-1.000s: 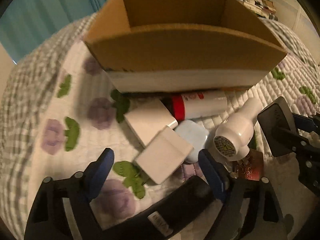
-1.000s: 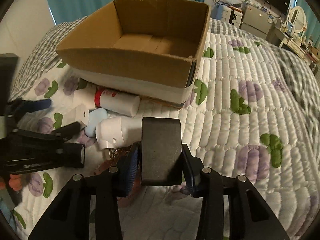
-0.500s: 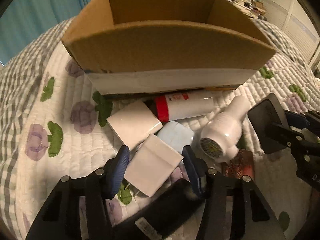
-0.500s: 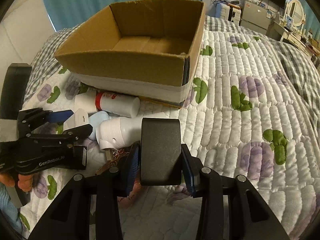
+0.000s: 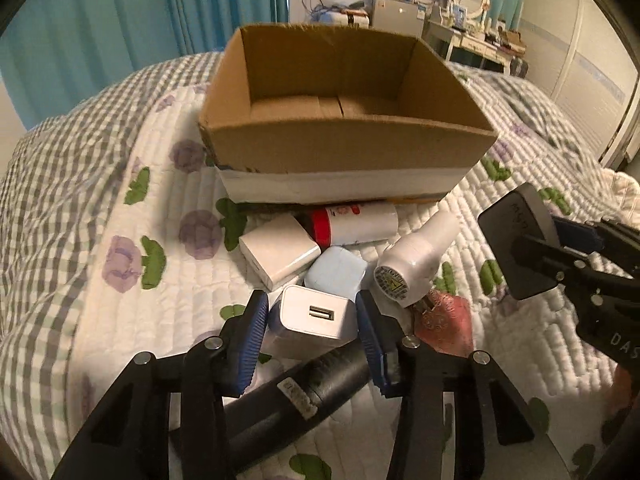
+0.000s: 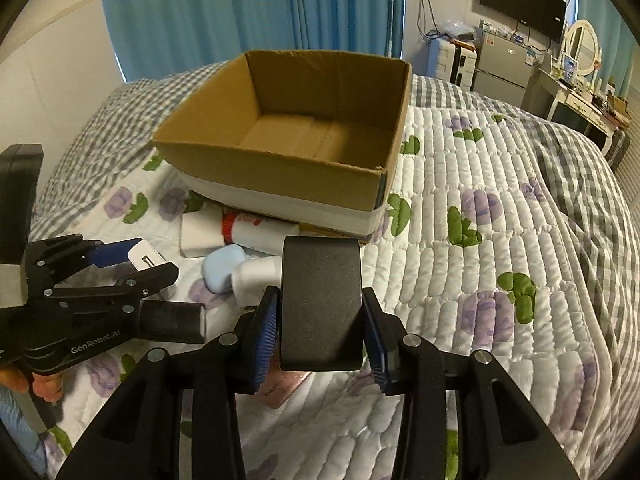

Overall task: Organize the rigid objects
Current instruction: 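Lower the black box into the cardboard box while the left drops the charger in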

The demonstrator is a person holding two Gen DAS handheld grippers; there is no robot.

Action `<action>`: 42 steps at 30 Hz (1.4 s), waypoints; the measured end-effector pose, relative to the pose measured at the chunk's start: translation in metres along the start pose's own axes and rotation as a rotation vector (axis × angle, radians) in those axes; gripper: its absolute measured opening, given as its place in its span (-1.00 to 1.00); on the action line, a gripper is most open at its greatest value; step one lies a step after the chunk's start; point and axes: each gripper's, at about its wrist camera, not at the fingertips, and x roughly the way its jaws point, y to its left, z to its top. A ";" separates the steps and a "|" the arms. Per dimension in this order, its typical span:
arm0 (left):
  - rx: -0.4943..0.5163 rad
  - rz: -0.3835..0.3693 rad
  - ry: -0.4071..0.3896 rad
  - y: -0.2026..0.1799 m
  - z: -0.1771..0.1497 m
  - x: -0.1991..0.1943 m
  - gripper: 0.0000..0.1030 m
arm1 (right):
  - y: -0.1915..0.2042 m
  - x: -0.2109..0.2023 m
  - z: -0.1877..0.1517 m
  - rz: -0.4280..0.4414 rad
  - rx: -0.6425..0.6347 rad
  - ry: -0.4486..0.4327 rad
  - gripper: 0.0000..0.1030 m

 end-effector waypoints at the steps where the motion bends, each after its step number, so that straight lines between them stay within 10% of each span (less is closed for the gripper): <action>1: 0.001 -0.001 -0.008 -0.003 0.002 -0.003 -0.12 | 0.001 -0.002 0.001 0.001 -0.001 -0.006 -0.24; 17: -0.004 -0.027 -0.256 -0.009 0.097 -0.088 -0.14 | 0.010 -0.062 0.067 -0.017 -0.051 -0.196 -0.25; 31: -0.011 -0.001 -0.127 0.001 0.160 0.032 -0.13 | -0.014 -0.010 0.125 -0.028 -0.029 -0.193 -0.25; 42: -0.036 0.004 -0.183 0.019 0.170 0.034 -0.17 | -0.022 0.025 0.130 -0.024 -0.018 -0.144 -0.25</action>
